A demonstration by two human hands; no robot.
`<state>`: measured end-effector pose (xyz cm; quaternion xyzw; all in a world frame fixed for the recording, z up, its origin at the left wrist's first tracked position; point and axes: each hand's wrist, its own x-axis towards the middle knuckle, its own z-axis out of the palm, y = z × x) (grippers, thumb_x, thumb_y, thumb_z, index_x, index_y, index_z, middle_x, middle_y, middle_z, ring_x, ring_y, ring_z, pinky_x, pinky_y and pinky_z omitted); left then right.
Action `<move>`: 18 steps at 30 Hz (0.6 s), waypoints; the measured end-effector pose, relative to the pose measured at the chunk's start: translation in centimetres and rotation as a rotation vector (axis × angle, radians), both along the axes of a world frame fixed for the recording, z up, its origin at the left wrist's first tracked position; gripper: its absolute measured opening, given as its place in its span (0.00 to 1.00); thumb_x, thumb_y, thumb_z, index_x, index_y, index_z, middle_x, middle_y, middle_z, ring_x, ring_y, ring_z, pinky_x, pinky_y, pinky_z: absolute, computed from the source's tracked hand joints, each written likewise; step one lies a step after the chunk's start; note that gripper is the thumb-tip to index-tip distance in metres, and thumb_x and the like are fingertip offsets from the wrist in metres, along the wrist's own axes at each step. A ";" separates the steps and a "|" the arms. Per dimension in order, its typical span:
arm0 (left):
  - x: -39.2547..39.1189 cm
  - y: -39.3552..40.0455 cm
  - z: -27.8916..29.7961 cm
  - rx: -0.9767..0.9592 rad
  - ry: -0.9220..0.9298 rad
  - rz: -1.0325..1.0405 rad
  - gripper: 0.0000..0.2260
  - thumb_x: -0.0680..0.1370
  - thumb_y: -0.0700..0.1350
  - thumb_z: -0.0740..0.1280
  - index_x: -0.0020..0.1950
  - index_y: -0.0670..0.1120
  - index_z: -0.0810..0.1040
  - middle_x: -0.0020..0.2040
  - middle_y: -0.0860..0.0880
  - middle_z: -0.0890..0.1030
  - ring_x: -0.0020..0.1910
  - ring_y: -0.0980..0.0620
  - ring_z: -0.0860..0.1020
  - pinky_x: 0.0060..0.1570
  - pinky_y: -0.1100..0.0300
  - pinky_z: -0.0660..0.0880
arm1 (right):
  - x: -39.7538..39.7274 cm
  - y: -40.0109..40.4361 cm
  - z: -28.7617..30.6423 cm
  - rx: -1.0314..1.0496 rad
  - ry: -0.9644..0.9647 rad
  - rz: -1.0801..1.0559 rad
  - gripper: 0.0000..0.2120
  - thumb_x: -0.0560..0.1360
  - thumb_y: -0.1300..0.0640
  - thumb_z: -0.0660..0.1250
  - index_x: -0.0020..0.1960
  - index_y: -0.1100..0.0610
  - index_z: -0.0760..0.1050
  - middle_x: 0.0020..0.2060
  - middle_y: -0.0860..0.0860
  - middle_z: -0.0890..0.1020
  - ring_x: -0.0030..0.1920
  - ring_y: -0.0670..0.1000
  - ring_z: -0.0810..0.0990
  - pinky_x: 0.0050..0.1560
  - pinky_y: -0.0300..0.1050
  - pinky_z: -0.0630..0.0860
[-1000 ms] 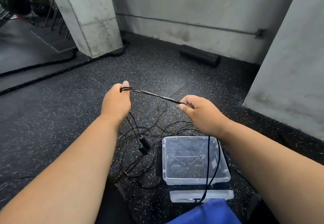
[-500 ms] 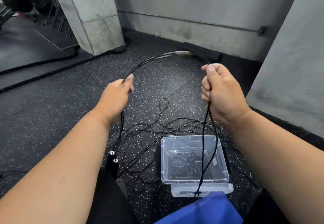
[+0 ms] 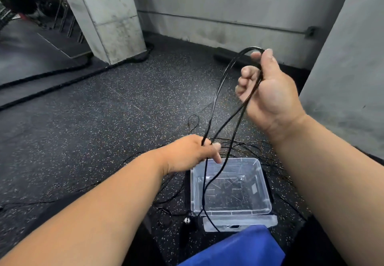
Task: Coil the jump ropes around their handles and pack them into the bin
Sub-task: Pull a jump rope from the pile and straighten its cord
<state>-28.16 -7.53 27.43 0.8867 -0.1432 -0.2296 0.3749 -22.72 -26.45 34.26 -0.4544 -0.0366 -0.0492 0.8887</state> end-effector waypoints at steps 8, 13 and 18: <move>2.0 3.1 2.3 -0.491 -0.007 0.316 0.18 0.87 0.56 0.60 0.50 0.50 0.87 0.30 0.56 0.66 0.30 0.56 0.63 0.31 0.62 0.64 | -2.2 -1.0 -6.5 -0.623 0.170 0.463 0.39 0.75 0.23 0.50 0.70 0.49 0.74 0.58 0.52 0.83 0.61 0.53 0.81 0.65 0.54 0.75; 2.6 3.8 3.4 -0.625 -0.032 0.365 0.19 0.87 0.55 0.60 0.52 0.48 0.87 0.31 0.54 0.62 0.30 0.55 0.59 0.31 0.60 0.58 | -5.1 1.9 -10.2 -0.907 0.106 0.867 0.33 0.74 0.25 0.60 0.67 0.47 0.77 0.64 0.46 0.82 0.64 0.46 0.80 0.72 0.55 0.71; 2.7 4.2 3.6 -0.589 -0.048 0.423 0.19 0.87 0.56 0.60 0.58 0.47 0.86 0.31 0.54 0.65 0.30 0.56 0.61 0.29 0.63 0.61 | -5.0 2.6 -10.8 -0.826 0.011 0.803 0.11 0.76 0.47 0.71 0.50 0.54 0.75 0.55 0.55 0.86 0.53 0.53 0.76 0.60 0.55 0.70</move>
